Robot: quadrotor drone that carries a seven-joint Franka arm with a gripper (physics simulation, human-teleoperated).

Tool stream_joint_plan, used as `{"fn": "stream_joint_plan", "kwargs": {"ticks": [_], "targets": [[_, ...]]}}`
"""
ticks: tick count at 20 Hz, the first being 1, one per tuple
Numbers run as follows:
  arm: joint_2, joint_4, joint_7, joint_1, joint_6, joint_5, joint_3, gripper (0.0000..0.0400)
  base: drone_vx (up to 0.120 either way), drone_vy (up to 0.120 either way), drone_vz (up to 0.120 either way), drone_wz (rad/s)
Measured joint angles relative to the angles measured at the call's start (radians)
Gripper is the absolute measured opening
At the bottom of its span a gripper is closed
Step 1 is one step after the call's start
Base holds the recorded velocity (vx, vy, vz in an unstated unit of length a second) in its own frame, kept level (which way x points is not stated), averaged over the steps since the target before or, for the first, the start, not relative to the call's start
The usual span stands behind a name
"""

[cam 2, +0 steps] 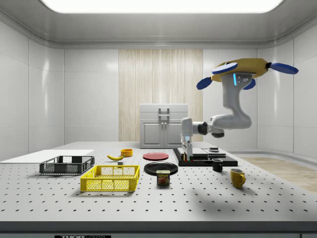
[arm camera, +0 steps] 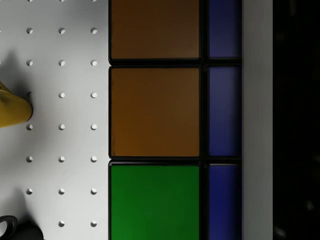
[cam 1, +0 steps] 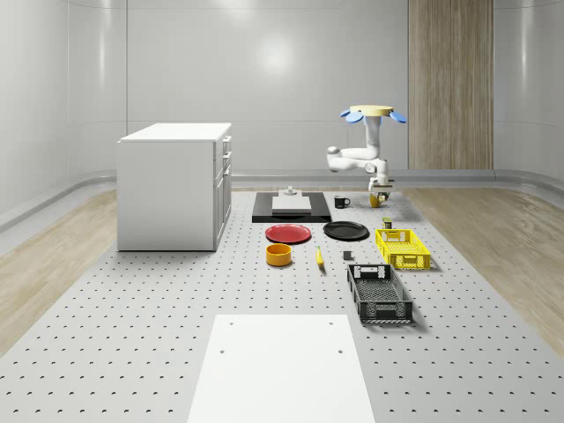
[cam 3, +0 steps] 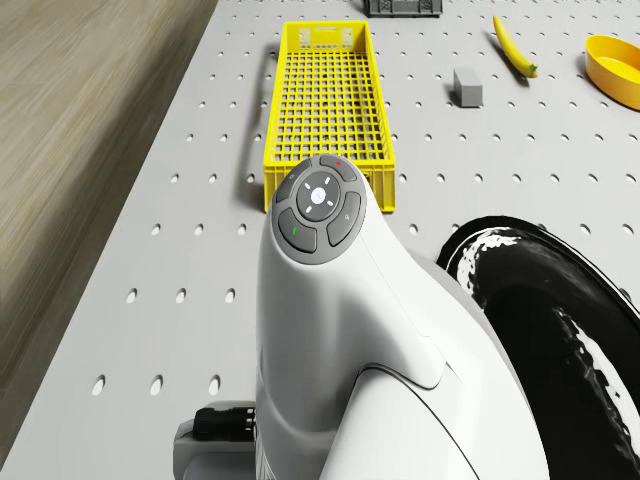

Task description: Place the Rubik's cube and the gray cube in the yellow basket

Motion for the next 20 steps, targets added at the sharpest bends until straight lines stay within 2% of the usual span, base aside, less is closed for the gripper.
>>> {"fn": "stream_joint_plan", "kwargs": {"ticks": [18, 20], "targets": [[-0.04, 0.002, 0.007, -0.008, 0.037, 0.017, 0.005, 0.0325, 0.12, 0.0, 0.0, 0.0], [-0.044, 0.002, 0.007, -0.009, 0.041, 0.018, 0.005, 0.0325, 0.12, 0.1, 0.0, 0.0]]}}
